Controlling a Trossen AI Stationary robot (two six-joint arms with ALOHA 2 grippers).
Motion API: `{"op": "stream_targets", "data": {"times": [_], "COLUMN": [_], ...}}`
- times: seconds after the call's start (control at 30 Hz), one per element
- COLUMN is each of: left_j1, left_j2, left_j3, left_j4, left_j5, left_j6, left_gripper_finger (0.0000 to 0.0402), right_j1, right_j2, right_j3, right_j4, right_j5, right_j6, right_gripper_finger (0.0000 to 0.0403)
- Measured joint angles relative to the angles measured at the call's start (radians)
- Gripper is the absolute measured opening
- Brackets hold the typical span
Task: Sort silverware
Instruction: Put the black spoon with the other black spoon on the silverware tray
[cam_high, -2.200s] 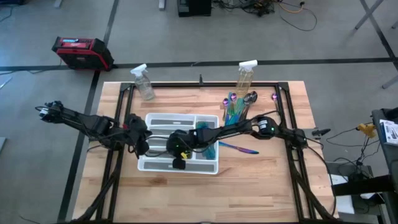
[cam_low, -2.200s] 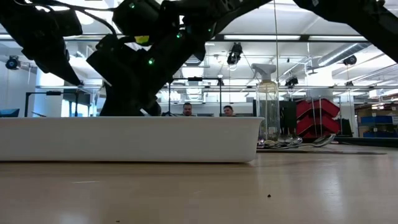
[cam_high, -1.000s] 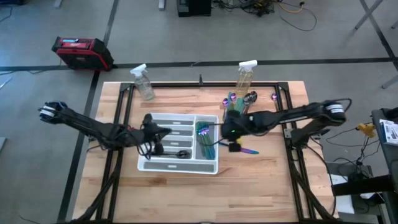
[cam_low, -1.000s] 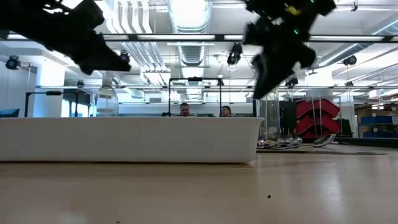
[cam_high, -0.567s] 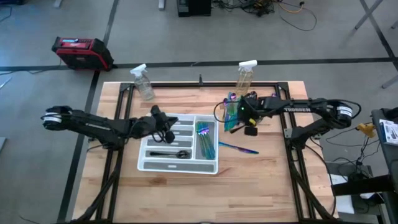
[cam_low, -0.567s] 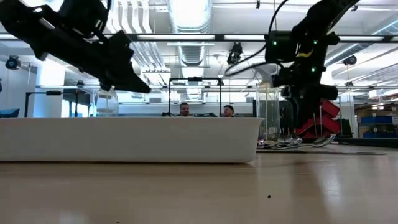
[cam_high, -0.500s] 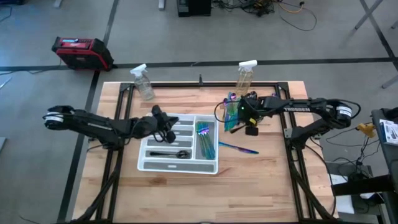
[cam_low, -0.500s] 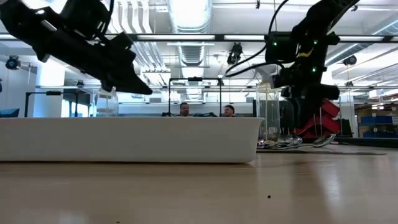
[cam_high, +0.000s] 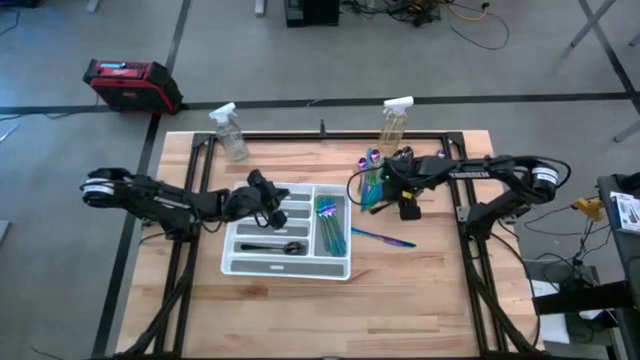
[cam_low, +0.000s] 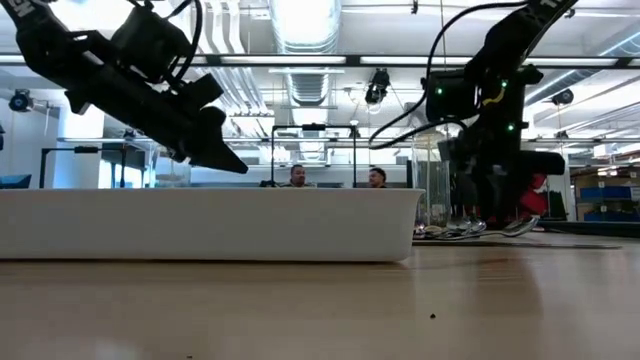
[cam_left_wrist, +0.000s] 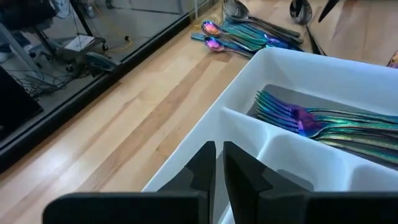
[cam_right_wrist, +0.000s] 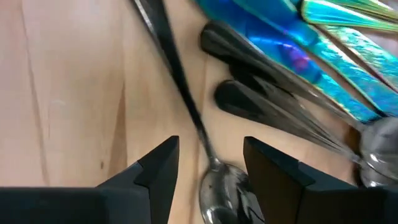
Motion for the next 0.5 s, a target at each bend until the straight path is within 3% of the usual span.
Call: {"op": "stream_targets", "data": {"times": [0.5], "left_j1": [-0.004], "left_j2": [0.003], "left_j3": [0.0], "left_j4": [-0.089], "left_j5": [0.039], "left_j6": [-0.061], "left_gripper_finger": [0.0019], "right_j1": [-0.005], "right_j2": [0.102], "right_j3": [0.004], "right_j4": [0.002], "right_j5": [-0.007], "right_j6": [-0.06], "right_gripper_finger": [0.0127]}}
